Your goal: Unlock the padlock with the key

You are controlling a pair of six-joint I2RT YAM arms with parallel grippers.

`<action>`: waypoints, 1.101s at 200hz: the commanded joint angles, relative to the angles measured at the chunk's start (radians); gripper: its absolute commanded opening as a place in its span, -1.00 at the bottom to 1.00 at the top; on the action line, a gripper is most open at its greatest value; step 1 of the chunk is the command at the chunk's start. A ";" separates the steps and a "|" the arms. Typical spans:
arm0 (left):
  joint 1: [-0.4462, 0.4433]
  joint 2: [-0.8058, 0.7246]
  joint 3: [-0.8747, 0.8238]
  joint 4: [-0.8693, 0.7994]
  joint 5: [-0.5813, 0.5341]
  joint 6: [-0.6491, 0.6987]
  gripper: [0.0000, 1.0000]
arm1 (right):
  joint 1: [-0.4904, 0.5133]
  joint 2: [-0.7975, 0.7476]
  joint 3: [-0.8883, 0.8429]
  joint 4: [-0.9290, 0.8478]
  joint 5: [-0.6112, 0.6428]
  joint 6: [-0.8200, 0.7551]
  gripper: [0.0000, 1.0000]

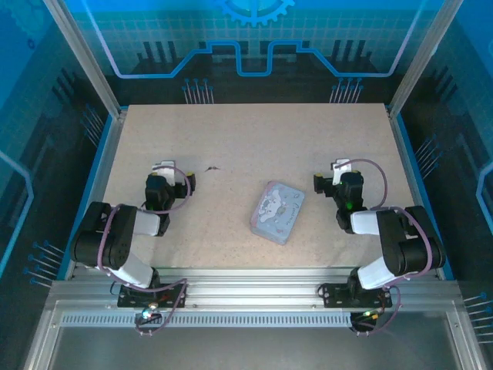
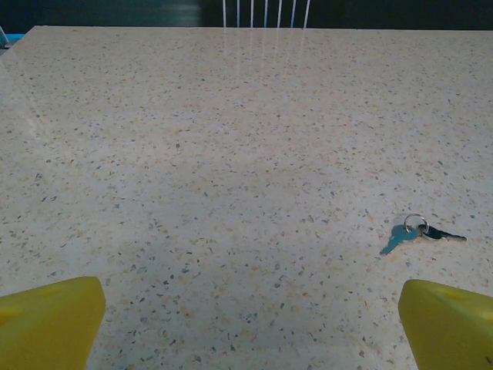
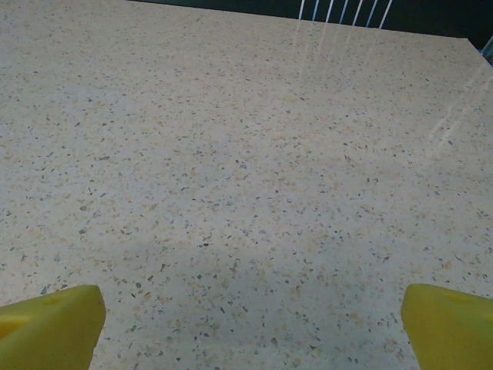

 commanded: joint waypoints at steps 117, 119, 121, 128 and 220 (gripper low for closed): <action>0.034 -0.018 0.037 -0.031 0.064 -0.018 0.98 | -0.017 -0.007 0.019 0.012 -0.013 0.008 1.00; 0.034 -0.017 0.037 -0.032 0.064 -0.018 0.98 | -0.017 -0.007 0.019 0.012 -0.013 0.009 1.00; 0.034 -0.018 0.037 -0.033 0.064 -0.018 0.98 | -0.017 -0.007 0.019 0.012 -0.013 0.008 1.00; 0.034 -0.018 0.037 -0.032 0.064 -0.019 0.98 | -0.017 -0.007 0.018 0.012 -0.013 0.008 1.00; 0.031 -0.245 0.132 -0.385 -0.057 -0.076 0.98 | -0.058 -0.231 0.129 -0.382 -0.042 0.092 1.00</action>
